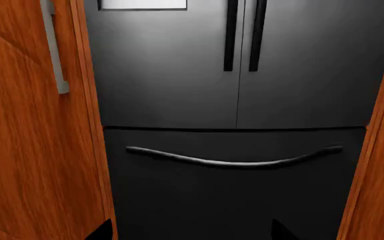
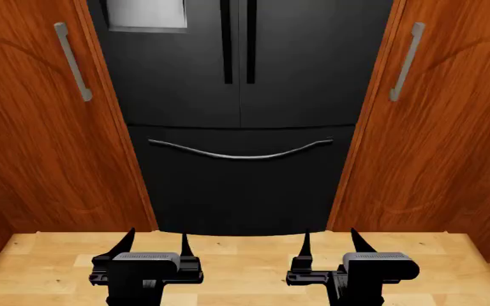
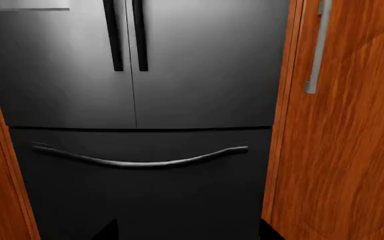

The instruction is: Open the fridge doors

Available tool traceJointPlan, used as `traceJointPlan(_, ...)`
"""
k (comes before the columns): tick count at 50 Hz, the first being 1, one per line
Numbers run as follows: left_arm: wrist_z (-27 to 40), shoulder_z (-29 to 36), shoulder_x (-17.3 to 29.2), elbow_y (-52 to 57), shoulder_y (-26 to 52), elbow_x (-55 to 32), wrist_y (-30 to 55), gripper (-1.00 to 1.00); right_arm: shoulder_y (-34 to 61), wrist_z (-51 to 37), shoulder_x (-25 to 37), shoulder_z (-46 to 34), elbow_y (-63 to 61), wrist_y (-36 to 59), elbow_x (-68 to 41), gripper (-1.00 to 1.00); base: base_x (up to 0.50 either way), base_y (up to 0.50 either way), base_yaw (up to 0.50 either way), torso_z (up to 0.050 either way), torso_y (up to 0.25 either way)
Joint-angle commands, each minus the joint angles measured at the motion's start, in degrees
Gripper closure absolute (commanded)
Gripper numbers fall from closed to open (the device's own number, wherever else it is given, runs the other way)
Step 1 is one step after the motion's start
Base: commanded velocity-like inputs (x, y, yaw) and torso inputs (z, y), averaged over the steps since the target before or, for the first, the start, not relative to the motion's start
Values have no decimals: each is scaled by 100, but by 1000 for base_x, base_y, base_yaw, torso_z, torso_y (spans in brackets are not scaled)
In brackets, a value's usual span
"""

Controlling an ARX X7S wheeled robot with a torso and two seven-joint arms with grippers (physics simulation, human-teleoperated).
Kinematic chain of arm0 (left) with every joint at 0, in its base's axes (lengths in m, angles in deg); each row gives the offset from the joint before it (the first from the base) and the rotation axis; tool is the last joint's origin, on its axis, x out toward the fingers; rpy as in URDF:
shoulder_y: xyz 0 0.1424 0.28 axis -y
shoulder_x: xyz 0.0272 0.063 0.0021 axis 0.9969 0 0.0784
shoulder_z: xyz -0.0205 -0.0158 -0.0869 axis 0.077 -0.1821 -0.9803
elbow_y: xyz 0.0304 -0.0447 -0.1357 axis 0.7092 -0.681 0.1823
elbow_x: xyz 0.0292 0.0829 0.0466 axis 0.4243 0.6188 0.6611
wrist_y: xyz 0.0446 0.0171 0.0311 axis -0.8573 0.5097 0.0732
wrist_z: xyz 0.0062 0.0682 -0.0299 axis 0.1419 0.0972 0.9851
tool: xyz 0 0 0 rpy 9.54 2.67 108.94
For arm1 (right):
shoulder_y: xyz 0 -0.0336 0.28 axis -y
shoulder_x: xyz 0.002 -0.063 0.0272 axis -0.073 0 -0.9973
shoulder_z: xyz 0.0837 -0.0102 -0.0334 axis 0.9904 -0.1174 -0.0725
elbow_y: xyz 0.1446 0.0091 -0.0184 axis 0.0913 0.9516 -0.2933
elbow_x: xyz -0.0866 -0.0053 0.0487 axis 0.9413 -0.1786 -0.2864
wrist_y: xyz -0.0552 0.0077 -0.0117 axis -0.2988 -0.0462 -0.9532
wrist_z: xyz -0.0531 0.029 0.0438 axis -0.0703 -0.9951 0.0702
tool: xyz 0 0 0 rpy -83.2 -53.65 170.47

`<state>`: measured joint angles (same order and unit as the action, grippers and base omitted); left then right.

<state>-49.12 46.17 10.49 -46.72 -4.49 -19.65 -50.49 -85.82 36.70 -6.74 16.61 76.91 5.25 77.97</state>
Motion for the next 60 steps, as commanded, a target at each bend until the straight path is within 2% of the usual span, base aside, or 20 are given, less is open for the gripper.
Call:
traceJointPlan(1, 143, 92, 81, -26, 34, -92, 50, -100, 6, -121, 93, -114, -2, 59, -70, -100, 0, 0, 0, 0, 0)
traceJointPlan(7, 461, 260, 184, -121, 68, -52, 14, -100, -40, -178, 256, -331, 171, -203, -59, -100, 0, 0, 0, 0, 0)
traceJointPlan(15, 666, 406, 283, -163, 59, -24, -72, -100, -6, -270, 353, -583, 167, -204, 89, -100, 500, 47, 0, 0, 0)
traceJointPlan(57, 907, 764, 592, -104, 44, -380, -27, -100, 124, -795, 533, -1077, 72, -143, 109, -100, 500, -17, 0, 0, 0)
traceJointPlan(60, 915, 776, 605, -104, 56, -424, 2, -100, 238, -1015, 492, -1169, -268, 336, 419, -100, 0, 0, 0, 0, 5)
